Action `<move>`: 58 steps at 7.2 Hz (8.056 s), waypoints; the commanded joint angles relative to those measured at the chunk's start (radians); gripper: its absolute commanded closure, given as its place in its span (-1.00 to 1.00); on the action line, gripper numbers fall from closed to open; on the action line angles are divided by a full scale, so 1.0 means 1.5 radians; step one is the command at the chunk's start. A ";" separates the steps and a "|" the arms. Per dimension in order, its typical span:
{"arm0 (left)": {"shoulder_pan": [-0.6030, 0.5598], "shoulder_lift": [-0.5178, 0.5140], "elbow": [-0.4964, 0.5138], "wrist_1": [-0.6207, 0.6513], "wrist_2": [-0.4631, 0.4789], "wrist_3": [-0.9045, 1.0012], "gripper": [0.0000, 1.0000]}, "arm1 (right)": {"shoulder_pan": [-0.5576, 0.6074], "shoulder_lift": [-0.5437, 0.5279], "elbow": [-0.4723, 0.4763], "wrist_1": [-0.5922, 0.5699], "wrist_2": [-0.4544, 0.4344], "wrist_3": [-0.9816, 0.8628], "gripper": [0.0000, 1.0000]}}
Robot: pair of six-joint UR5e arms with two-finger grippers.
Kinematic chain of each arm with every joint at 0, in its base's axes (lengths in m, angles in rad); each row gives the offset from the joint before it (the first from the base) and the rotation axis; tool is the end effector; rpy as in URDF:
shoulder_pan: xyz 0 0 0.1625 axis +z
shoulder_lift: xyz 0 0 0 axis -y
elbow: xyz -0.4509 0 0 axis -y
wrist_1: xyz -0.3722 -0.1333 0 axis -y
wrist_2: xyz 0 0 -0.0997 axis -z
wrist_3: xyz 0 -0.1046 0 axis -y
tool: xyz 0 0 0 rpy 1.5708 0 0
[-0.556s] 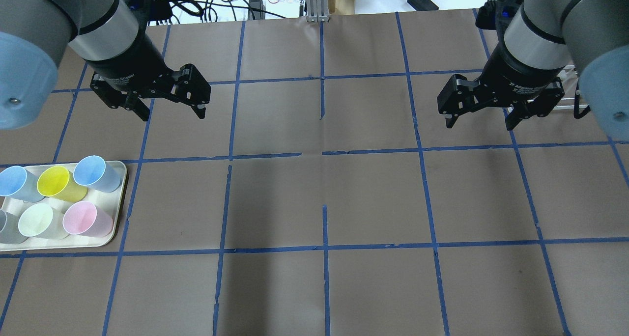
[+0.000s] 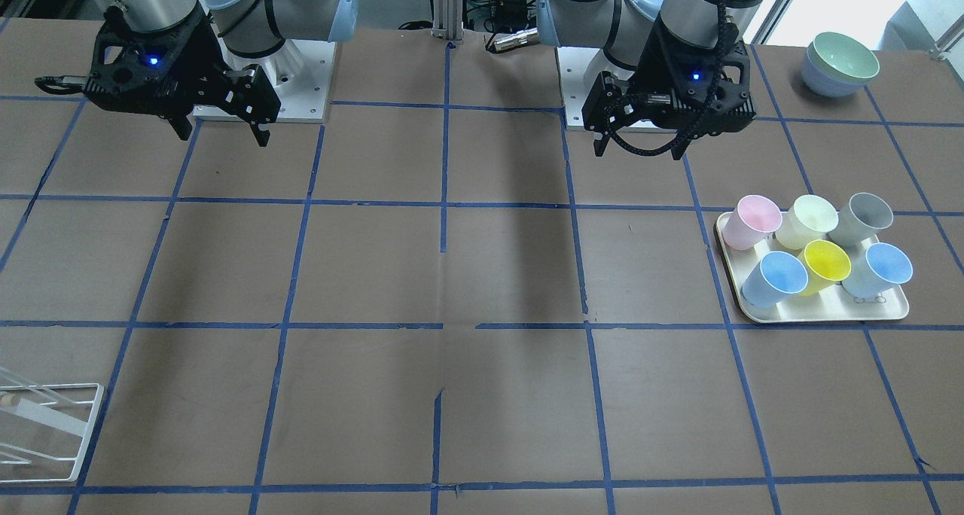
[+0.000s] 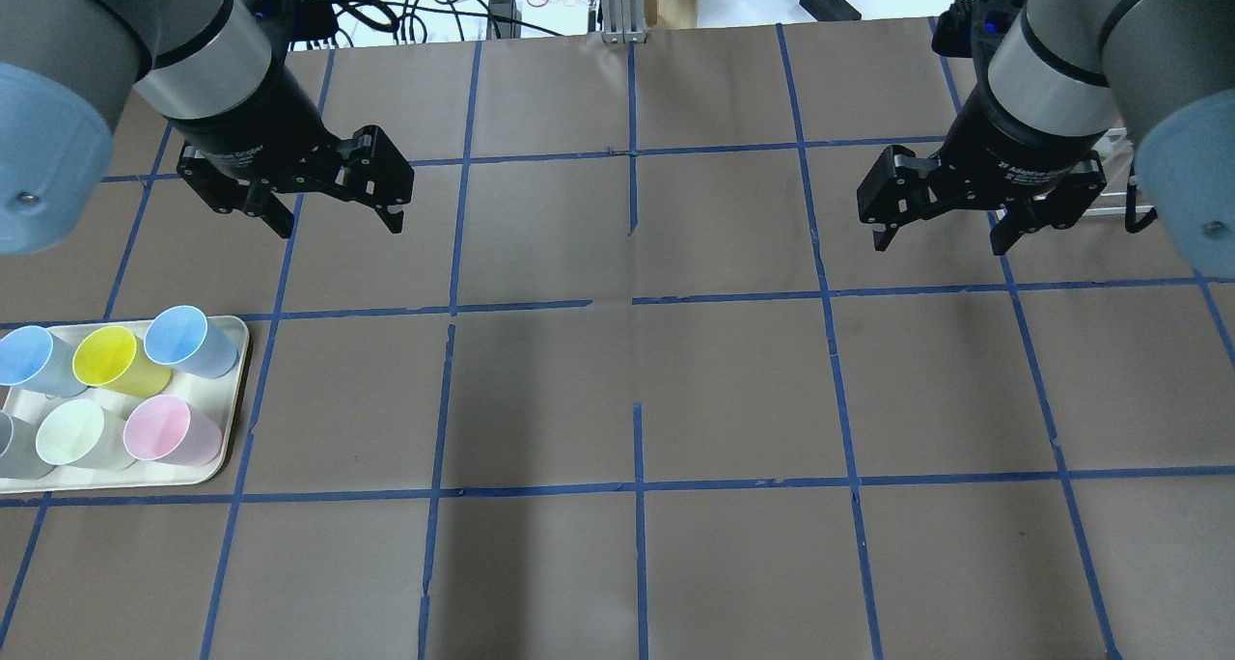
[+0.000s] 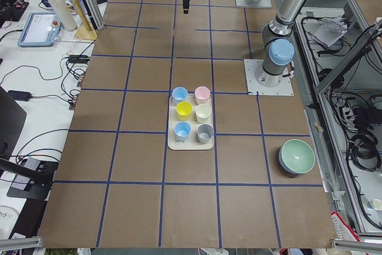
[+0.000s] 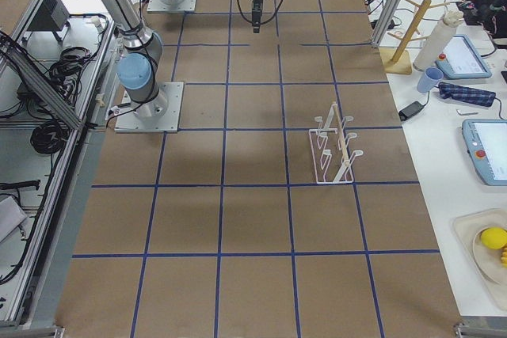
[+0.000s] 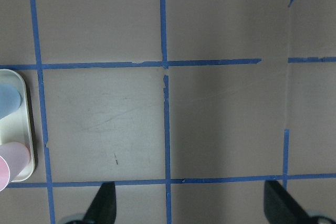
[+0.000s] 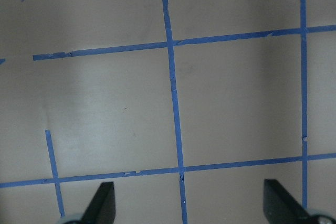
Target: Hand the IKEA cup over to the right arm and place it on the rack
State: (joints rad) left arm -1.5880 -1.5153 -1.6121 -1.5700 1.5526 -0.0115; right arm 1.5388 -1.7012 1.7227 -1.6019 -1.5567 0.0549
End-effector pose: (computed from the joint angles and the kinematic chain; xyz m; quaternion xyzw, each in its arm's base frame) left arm -0.1429 -0.4460 0.5149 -0.0029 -0.9999 0.0074 0.0092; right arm 0.1215 -0.4183 0.4979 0.0434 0.9990 -0.0047 0.0071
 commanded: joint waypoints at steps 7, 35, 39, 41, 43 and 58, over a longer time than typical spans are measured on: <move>0.325 0.022 -0.118 0.023 0.032 0.449 -1.00 | 0.001 -0.001 -0.003 -0.001 0.008 0.001 -1.00; 0.470 -0.075 -0.228 0.131 0.006 0.776 1.00 | 0.001 -0.043 0.002 0.039 0.012 0.008 -1.00; 0.347 -0.063 -0.093 -0.130 -0.281 0.462 1.00 | -0.006 -0.041 -0.018 0.038 0.361 0.007 -1.00; 0.310 -0.027 -0.086 -0.220 -0.456 0.383 1.00 | -0.018 -0.040 -0.017 0.052 0.542 0.008 -1.00; 0.306 0.015 -0.084 -0.306 -0.608 0.382 1.00 | -0.078 -0.039 -0.009 0.148 0.776 0.003 -1.00; 0.085 0.049 -0.087 -0.295 -0.941 0.276 1.00 | -0.088 -0.010 0.100 0.198 1.113 -0.148 -1.00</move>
State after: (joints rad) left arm -1.4597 -1.4410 -1.7420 -2.0131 0.1400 0.4019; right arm 1.4035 -1.7156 1.8594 -1.3108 0.1134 -0.1674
